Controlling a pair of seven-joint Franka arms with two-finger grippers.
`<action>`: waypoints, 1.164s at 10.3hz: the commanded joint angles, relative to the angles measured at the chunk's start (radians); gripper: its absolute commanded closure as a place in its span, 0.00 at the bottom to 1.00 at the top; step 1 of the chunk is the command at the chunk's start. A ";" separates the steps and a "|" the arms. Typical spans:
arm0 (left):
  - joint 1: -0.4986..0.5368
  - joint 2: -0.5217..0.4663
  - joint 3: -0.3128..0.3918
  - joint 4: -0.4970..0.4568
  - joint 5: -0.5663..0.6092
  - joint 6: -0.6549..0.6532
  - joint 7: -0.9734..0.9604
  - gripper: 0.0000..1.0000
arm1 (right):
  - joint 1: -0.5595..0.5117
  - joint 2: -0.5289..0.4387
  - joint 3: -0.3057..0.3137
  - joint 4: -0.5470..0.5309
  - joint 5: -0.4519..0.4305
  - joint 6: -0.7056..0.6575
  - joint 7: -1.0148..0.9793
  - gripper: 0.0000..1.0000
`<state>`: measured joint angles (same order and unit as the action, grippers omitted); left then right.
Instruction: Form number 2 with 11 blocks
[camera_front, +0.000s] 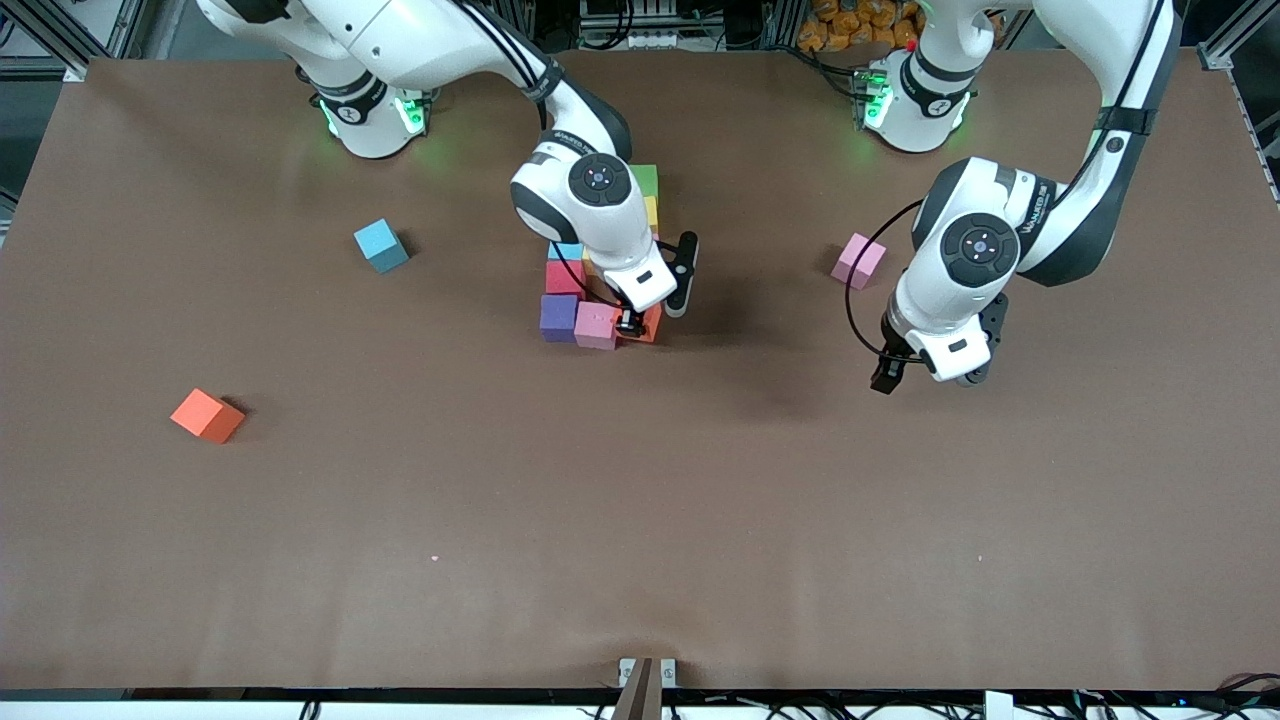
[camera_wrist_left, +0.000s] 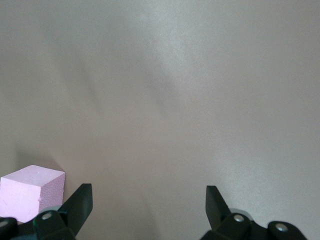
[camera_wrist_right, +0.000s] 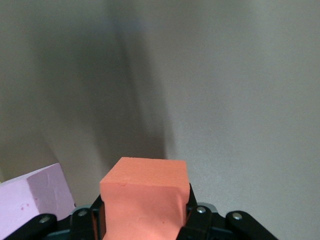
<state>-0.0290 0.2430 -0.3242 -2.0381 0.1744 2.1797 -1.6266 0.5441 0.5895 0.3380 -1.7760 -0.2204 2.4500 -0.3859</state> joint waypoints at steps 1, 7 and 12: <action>0.009 0.010 -0.009 0.019 -0.019 -0.029 -0.010 0.00 | 0.043 0.048 -0.031 0.047 -0.020 0.020 -0.014 0.68; 0.008 0.016 -0.009 0.019 -0.019 -0.032 -0.045 0.00 | 0.034 0.079 -0.042 0.038 -0.013 0.057 -0.077 0.65; 0.009 0.018 -0.009 0.019 -0.033 -0.032 -0.045 0.00 | 0.031 0.076 -0.040 0.021 -0.011 0.049 -0.076 0.65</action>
<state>-0.0263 0.2531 -0.3248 -2.0375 0.1640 2.1680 -1.6657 0.5760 0.6625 0.2965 -1.7612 -0.2274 2.5039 -0.4567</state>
